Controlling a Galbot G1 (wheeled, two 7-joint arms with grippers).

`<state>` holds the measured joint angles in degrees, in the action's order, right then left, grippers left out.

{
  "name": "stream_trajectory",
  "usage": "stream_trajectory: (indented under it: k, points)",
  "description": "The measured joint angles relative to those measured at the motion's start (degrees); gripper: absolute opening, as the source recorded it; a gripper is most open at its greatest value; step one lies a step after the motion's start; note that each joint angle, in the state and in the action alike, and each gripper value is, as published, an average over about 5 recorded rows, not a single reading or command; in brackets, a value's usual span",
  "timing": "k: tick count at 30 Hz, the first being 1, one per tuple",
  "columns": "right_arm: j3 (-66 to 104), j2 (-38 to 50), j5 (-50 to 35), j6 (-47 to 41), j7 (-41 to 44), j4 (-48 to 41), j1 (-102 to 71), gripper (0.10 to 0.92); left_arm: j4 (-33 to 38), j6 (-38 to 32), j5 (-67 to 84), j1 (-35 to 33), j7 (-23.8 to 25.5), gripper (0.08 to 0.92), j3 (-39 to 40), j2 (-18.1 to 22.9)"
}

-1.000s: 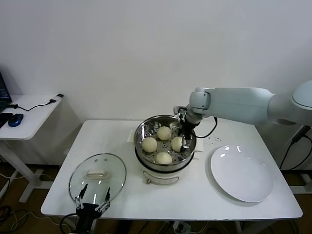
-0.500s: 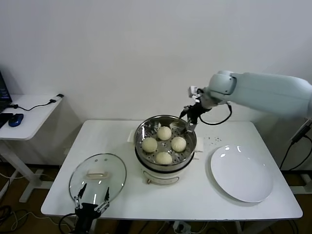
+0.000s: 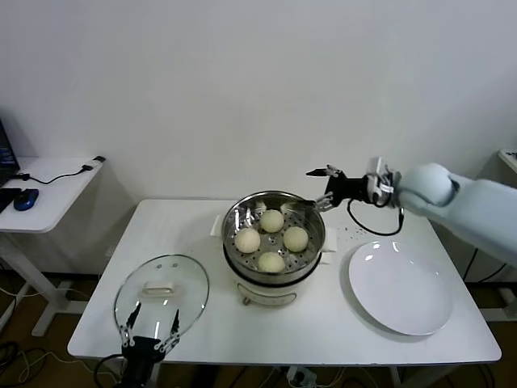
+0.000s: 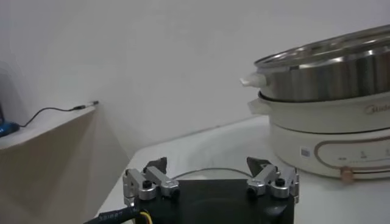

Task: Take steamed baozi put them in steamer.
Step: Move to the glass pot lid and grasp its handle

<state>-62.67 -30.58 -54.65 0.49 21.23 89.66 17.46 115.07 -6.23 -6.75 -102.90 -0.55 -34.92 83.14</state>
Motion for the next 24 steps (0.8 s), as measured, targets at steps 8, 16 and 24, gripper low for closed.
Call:
stream_trajectory:
  k: [8, 16, 24]
  points:
    - [28.7, 1.6, 4.3, 3.9, -8.7, 6.5, -29.8, 0.823, 2.0, 0.1, -1.3, -1.1, 0.3, 0.823, -1.1, 0.6]
    - [57.5, -5.4, 10.9, 4.4, -11.3, 11.9, -58.5, 0.823, 3.4, 0.0, -6.7, -2.0, 0.6, 0.823, -3.3, 0.2]
    - [79.4, -16.1, 16.9, 5.5, -11.1, 14.0, -80.6, 0.823, 2.7, -1.3, -25.4, -0.6, -0.3, 0.823, -6.0, -1.5]
